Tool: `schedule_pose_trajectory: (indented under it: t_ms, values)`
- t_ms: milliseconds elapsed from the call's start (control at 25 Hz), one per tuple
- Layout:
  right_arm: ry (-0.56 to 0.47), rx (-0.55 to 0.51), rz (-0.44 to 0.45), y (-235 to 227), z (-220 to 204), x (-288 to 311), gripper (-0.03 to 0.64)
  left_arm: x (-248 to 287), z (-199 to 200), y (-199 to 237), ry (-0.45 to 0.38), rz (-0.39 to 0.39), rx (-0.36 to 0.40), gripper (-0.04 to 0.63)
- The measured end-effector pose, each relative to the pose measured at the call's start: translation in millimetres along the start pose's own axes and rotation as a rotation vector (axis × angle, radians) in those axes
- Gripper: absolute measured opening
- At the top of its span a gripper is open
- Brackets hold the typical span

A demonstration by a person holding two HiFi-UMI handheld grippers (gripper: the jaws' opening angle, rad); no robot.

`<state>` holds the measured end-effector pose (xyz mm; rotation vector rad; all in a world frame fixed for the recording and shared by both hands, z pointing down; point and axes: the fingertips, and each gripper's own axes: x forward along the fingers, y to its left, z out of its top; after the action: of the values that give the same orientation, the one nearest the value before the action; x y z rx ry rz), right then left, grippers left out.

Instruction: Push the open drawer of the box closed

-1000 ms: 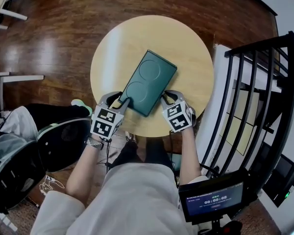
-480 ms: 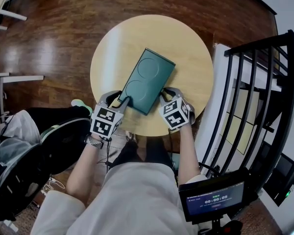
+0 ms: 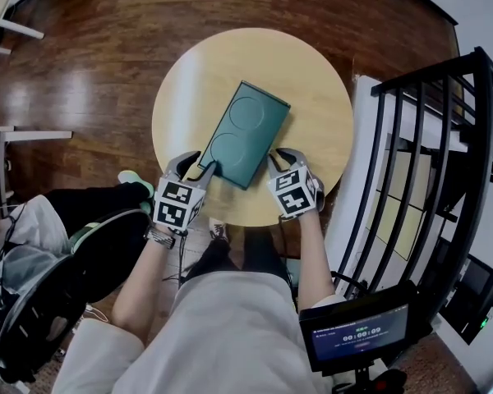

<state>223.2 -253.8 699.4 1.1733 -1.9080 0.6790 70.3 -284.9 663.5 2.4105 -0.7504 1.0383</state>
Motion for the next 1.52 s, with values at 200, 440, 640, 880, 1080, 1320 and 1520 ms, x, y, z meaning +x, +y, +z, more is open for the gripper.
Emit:
schedule_pose_trajectory:
  t_ms: [200, 440, 640, 880, 1080, 1320, 1520]
  values:
    - [-0.011, 0.059, -0.042, -13.4, -9.3, -27.7, 0.071, -6.5, 7.3, -8.1, -0.011, -0.012, 0.005, 0.192]
    - [-0.100, 0.021, -0.202, 13.3, 16.2, -71.9, 0.033, -43.2, 12.3, -3.2, -0.105, -0.051, 0.012, 0.190]
    - [-0.240, 0.037, -0.299, 26.2, 46.7, -119.1, 0.006, -71.9, 41.0, -13.5, -0.228, -0.081, 0.042, 0.153]
    - [-0.392, 0.056, -0.353, 52.9, 76.1, -174.4, 0.004, -112.0, 77.1, -26.3, -0.370, -0.093, 0.090, 0.092]
    - [-0.507, 0.030, -0.434, 81.3, 100.6, -233.5, 0.003, -164.0, 102.3, -51.8, -0.454, -0.112, 0.200, 0.072]
    - [-0.659, 0.083, -0.480, 97.1, 115.4, -302.6, 0.003, -226.0, 128.7, -74.4, -0.587, -0.118, 0.233, 0.034]
    - [-0.724, 0.108, -0.483, 115.4, 118.2, -329.6, 0.003, -255.3, 129.0, -80.3, -0.639, -0.092, 0.275, 0.029]
